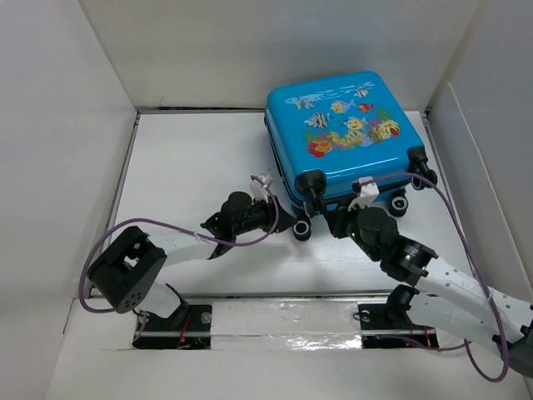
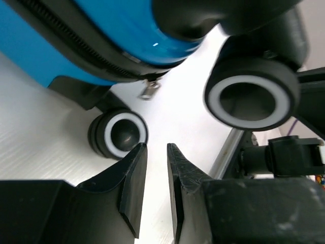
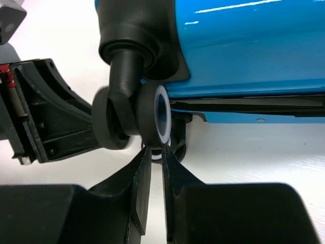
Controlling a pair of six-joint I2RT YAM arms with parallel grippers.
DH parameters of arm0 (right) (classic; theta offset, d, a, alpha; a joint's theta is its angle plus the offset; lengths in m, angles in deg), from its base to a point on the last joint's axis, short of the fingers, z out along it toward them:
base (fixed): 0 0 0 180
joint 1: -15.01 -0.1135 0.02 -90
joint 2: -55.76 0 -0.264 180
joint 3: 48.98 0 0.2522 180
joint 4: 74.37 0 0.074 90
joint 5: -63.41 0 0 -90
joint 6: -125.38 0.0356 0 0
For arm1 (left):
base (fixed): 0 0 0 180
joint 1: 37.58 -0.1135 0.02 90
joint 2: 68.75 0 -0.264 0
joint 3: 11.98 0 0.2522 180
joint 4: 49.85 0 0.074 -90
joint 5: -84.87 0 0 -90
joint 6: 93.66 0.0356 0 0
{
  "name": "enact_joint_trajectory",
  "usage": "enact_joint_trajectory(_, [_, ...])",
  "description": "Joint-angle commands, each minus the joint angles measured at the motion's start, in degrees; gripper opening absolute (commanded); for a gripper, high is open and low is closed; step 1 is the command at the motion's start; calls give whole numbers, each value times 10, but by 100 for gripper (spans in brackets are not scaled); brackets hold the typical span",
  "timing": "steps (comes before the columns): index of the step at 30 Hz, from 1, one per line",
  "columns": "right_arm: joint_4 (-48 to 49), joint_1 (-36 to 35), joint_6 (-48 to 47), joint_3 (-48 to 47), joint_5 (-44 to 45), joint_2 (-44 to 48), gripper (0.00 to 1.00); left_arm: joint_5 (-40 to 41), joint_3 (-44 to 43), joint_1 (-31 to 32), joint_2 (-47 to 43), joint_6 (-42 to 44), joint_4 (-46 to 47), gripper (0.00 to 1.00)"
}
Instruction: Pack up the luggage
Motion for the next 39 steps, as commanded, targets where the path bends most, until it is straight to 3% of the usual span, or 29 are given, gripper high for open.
enact_joint_trajectory(1, [12,27,-34,-5,-18,59,29,-47,-17,0,-15,-21,74,19])
enact_joint_trajectory(8, [-22,64,-38,8,-28,110,31,-57,-62,16,-37,-27,36,18])
enact_joint_trajectory(18, [-6,104,-44,12,-75,128,26,-55,-148,65,39,-30,38,17])
enact_joint_trajectory(20, [-1,104,-43,8,-90,131,36,-56,-159,65,49,-32,45,17])
enact_joint_trajectory(21, [0,104,-43,5,-101,133,49,-57,-161,71,57,-33,50,17])
enact_joint_trajectory(24, [17,109,-34,1,-130,142,70,-58,-167,71,70,-35,58,17])
enact_joint_trajectory(25, [19,115,-31,1,-142,143,83,-58,-167,76,71,-35,60,17])
enact_joint_trajectory(28, [34,121,-11,11,-162,145,100,-52,-160,76,69,-35,62,17])
enact_joint_trajectory(35, [123,188,47,36,-261,109,100,-33,-143,76,71,-27,89,20])
enact_joint_trajectory(39, [183,287,125,63,-379,96,100,-25,-138,76,75,-17,107,22])
